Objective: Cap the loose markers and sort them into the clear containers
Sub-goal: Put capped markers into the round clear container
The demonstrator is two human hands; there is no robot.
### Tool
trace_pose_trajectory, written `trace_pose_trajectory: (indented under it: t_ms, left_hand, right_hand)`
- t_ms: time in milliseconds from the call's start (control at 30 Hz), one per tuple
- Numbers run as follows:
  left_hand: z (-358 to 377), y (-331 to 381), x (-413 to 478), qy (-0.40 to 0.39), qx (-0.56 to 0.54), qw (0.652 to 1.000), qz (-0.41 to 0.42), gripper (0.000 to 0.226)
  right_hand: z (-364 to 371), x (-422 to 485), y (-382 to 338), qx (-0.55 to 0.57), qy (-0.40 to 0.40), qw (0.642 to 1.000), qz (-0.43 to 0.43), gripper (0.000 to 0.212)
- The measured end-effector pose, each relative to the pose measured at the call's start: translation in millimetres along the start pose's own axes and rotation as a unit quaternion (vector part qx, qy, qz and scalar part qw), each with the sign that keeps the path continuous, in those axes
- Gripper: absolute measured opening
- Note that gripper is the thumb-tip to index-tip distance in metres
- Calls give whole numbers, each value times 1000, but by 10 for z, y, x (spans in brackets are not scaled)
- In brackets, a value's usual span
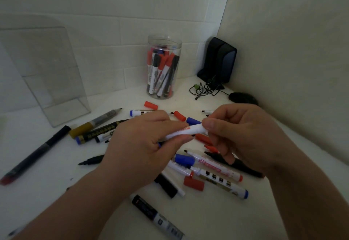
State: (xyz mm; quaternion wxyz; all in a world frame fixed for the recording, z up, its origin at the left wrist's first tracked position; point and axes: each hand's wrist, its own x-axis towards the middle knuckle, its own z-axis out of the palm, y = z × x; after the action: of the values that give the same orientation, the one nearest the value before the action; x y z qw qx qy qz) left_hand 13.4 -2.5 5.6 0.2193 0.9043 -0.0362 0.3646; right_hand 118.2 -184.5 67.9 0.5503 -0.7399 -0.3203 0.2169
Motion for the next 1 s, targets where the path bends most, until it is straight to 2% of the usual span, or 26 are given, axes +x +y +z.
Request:
trace_pose_trajectory:
  t_ms: [67,133,167,200,233,267,300,333,367,433,500,533,600,633,733,867,933,1000]
  left_hand:
    - [21,-16,0,-4,11,1000,-2,37]
    - [22,24,1,-20,-42,998,-48,31]
    - [16,58,19,-24,-105,988,-112,29]
    - [14,84,55,-7,-188,961,-204,35]
    - [5,89,103,25,-280,909,-309,46]
    - [-17,60,145,61,-378,831,-403,58]
    - [-50,21,178,95,-470,748,-458,66]
    - [-85,-16,201,118,-539,683,-478,72]
    - [-112,-43,207,124,-582,645,-480,75]
    - [-127,-47,201,114,-624,617,-466,73]
    - [-86,-35,178,97,-635,626,-442,61]
    - [-65,-27,165,88,-623,651,-424,50]
    - [-21,-16,136,71,-563,727,-387,31]
    - [0,-13,116,66,-544,750,-371,26]
    - [18,-15,73,60,-532,772,-342,24]
    - [-1,-31,67,66,-470,827,-303,18]
    - [-1,-31,82,76,-457,834,-299,16]
    - [6,-30,94,90,-459,828,-308,13]
  right_hand:
    - [21,36,47,39,4,999,33,27]
    - [54,62,92,73,12,997,33,30]
    - [61,73,115,90,21,995,24,29]
    - [56,81,132,97,34,995,11,28]
    - [35,94,154,96,52,994,-6,25]
    - [3,107,174,98,72,992,-28,22]
    - [-36,119,192,113,92,988,-51,17]
    - [-75,131,205,137,105,982,-72,14]
    - [-107,138,213,153,109,978,-87,13]
    - [-120,144,229,145,107,979,-99,15]
    - [-95,138,249,114,100,983,-100,18]
    - [-77,133,257,95,100,986,-98,21]
    - [-43,122,258,47,100,989,-94,27]
    - [-27,110,243,30,97,991,-92,29]
    - [4,106,191,46,92,992,-72,27]
    - [119,127,142,121,113,986,-7,30]
    - [230,154,127,161,144,976,6,28]
    - [359,191,117,170,191,967,-16,15]
